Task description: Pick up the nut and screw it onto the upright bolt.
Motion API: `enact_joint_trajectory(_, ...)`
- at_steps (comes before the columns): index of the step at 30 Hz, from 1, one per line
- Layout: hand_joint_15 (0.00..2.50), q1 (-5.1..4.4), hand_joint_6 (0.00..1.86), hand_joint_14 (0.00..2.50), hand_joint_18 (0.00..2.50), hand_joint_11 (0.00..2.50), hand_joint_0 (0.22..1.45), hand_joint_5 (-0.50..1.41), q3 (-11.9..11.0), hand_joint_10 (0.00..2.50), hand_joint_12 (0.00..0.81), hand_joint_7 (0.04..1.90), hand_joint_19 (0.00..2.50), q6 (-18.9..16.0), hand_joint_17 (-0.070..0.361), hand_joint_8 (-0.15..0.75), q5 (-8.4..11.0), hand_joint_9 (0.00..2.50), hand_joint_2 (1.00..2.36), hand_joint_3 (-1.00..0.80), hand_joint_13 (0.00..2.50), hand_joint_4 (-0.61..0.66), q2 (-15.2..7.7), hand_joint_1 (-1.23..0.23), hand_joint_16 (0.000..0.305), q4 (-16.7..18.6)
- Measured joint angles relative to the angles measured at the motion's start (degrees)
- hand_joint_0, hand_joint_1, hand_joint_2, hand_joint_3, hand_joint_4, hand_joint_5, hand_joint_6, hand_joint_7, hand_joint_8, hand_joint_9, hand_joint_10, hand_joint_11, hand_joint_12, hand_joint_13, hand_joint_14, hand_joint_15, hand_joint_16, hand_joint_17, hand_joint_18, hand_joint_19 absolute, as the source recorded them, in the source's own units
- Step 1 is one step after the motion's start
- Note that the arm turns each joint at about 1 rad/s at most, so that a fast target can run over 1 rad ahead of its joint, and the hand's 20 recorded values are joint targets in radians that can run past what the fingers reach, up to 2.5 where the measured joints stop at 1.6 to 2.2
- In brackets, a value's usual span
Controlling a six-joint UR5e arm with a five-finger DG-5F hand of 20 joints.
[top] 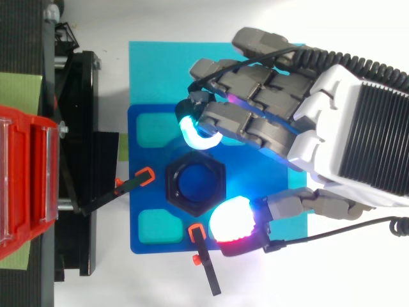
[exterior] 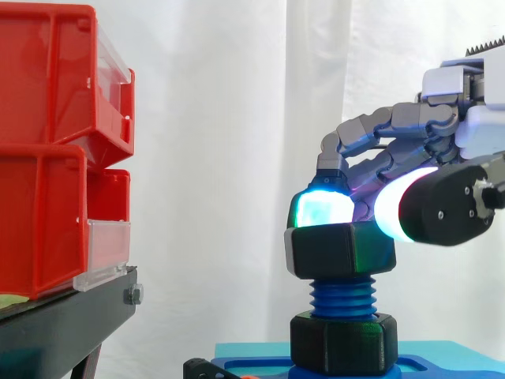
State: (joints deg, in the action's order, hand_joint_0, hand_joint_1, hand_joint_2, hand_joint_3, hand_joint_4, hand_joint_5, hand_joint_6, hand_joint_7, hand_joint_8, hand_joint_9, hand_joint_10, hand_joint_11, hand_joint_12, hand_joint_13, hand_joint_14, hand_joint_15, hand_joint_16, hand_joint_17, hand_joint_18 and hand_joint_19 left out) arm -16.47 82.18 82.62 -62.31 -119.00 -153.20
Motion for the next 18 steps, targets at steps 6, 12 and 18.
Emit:
enact_joint_trajectory(6,0.0,0.25,0.5,0.0,0.43,0.0,0.37,-0.22,-1.0,0.0,0.448,0.71,0.0,0.0,0.147,0.323,-0.19,0.36,1.0,-0.5,0.49,0.23,0.0,-0.29,0.065,-0.7)
enact_joint_trajectory(12,0.0,0.77,0.5,0.0,0.31,0.0,0.39,-0.22,-3.0,0.0,0.439,0.63,0.0,-0.1,0.142,0.301,-1.71,0.33,1.0,-0.5,0.41,0.2,0.0,-0.18,0.063,-3.8)
enact_joint_trajectory(18,0.0,0.96,0.5,0.0,0.11,0.0,0.42,-0.22,-4.0,0.0,0.423,0.6,0.0,0.0,0.133,0.267,-2.16,0.26,1.0,-0.5,0.28,0.16,0.0,0.0,0.059,-4.8)
